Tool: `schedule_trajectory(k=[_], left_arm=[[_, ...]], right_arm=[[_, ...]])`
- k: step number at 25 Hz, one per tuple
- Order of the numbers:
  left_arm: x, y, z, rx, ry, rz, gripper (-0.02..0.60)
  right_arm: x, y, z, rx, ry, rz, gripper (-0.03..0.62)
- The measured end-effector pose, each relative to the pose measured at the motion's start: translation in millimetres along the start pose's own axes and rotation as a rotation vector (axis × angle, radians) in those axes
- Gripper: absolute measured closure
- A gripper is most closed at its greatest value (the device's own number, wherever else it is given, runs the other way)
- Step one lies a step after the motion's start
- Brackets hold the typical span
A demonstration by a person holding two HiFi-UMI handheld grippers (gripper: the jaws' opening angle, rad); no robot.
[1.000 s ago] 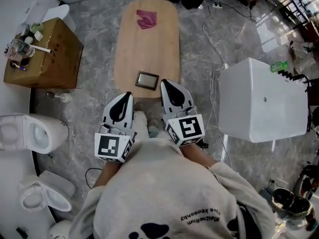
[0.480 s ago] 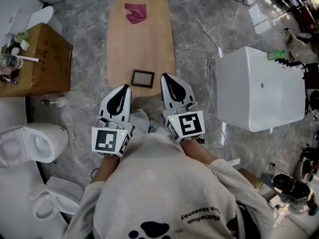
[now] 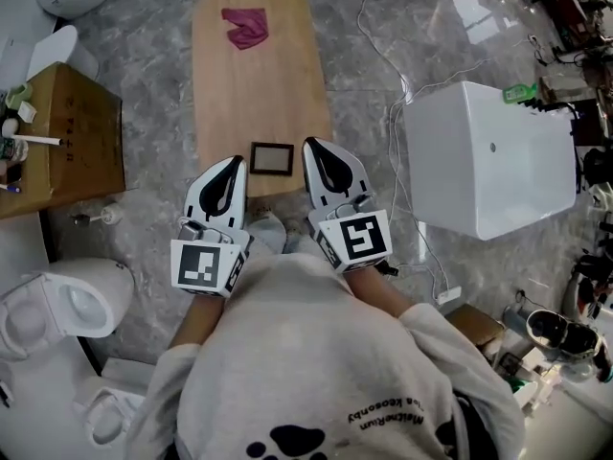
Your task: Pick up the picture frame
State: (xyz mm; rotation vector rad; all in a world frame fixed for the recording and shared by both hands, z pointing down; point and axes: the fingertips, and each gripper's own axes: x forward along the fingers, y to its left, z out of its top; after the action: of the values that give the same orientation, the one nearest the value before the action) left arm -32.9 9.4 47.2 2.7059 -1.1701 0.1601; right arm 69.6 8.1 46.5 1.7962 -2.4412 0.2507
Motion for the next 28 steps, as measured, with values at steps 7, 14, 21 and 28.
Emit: schedule_trajectory(k=[7, 14, 21, 28], left_arm=[[13, 14, -12, -0.013, 0.028, -0.030, 0.574], [23, 18, -20, -0.013, 0.044, -0.022, 0.574], [39, 27, -37, -0.021, 0.074, 0.015, 0.574], [54, 35, -66, -0.030, 0.092, 0.038, 0.574]], right_arm=[[15, -1, -9, -0.003, 0.035, -0.010, 0.586], [31, -8, -17, -0.025, 0.065, 0.026, 0.586], [56, -11, -45, -0.029, 0.105, 0.088, 0.585], [68, -21, -80, -0.004, 0.148, 0.105, 0.586]])
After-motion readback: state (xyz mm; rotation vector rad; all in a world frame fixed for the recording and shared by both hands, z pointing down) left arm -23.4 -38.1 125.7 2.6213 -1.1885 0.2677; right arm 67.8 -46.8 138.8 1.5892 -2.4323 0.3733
